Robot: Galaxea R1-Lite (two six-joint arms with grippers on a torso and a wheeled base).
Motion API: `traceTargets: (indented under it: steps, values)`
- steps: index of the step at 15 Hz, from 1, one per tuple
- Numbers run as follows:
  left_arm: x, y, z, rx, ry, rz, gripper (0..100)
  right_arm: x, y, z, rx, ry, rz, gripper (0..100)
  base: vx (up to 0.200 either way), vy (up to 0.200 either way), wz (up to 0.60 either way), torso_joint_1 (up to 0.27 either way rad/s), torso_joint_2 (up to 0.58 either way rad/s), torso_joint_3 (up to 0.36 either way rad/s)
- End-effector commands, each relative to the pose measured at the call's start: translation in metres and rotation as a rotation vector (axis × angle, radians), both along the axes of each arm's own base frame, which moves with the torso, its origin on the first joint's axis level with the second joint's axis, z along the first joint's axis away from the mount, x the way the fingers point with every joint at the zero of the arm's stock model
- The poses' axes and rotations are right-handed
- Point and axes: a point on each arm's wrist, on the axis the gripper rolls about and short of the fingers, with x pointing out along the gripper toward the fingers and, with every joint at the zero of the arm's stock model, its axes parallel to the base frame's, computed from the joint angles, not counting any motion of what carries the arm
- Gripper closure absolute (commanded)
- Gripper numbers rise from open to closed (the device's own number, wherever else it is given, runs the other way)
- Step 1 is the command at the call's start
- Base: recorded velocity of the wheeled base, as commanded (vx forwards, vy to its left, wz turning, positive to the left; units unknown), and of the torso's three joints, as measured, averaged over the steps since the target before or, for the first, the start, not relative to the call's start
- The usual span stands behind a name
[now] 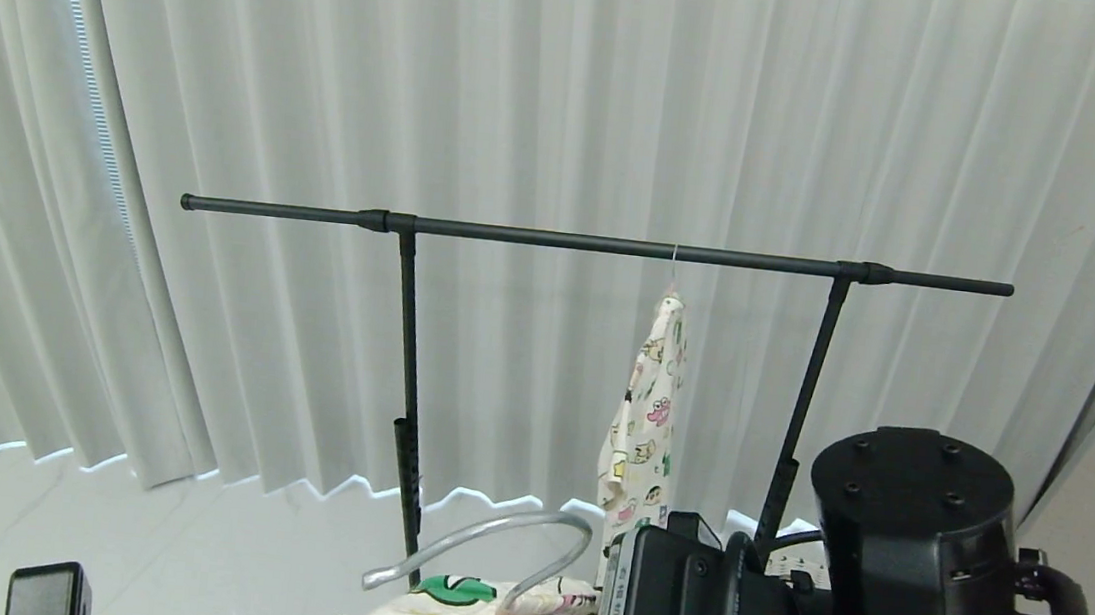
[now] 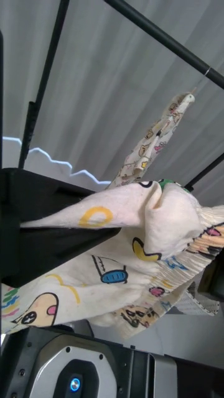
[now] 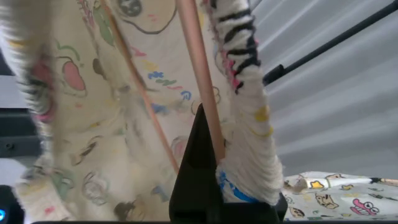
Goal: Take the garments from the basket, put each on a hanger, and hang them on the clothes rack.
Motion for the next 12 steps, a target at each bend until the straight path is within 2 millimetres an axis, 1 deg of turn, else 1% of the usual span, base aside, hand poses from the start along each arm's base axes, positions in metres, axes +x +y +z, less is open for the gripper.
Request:
traceTargets:
  steps: [1, 3, 4, 6, 9, 11, 12]
  values:
    - [0.000, 0.000, 0.000, 0.004, 0.000, 0.000, 100, 0.001, 0.000, 0.001, 0.002, -0.003, -0.006, 100, 0.000, 0.000, 0.00, 0.000, 0.00, 0.000]
    - [0.000, -0.001, -0.001, 0.009, 0.000, 0.002, 100, 0.002, 0.000, 0.004, 0.029, -0.029, -0.003, 100, 0.000, 0.000, 0.00, 0.000, 0.00, 0.000]
    - [0.001, -0.001, -0.001, 0.012, 0.002, 0.004, 0, 0.003, -0.001, 0.007, 0.033, -0.073, 0.006, 100, 0.000, 0.000, 0.00, 0.000, 0.00, 0.000]
    - [0.001, -0.001, -0.002, 0.012, 0.005, 0.011, 0, 0.008, -0.008, 0.011, 0.023, -0.147, 0.009, 100, 0.000, 0.000, 0.00, 0.000, 0.00, 0.000]
    - [0.003, 0.001, -0.002, 0.005, 0.009, 0.037, 0, 0.021, -0.022, 0.019, 0.011, -0.254, -0.016, 100, 0.000, 0.000, 0.00, 0.000, 0.00, 0.000]
    - [0.006, 0.005, -0.002, 0.000, 0.008, 0.079, 0, 0.030, -0.032, 0.024, 0.007, -0.289, -0.047, 100, 0.000, 0.000, 0.00, 0.000, 0.00, 0.000]
    - [0.008, 0.010, -0.005, 0.002, 0.010, 0.113, 0, 0.032, -0.036, 0.024, 0.004, -0.287, -0.062, 100, 0.000, 0.000, 0.00, 0.000, 0.00, 0.000]
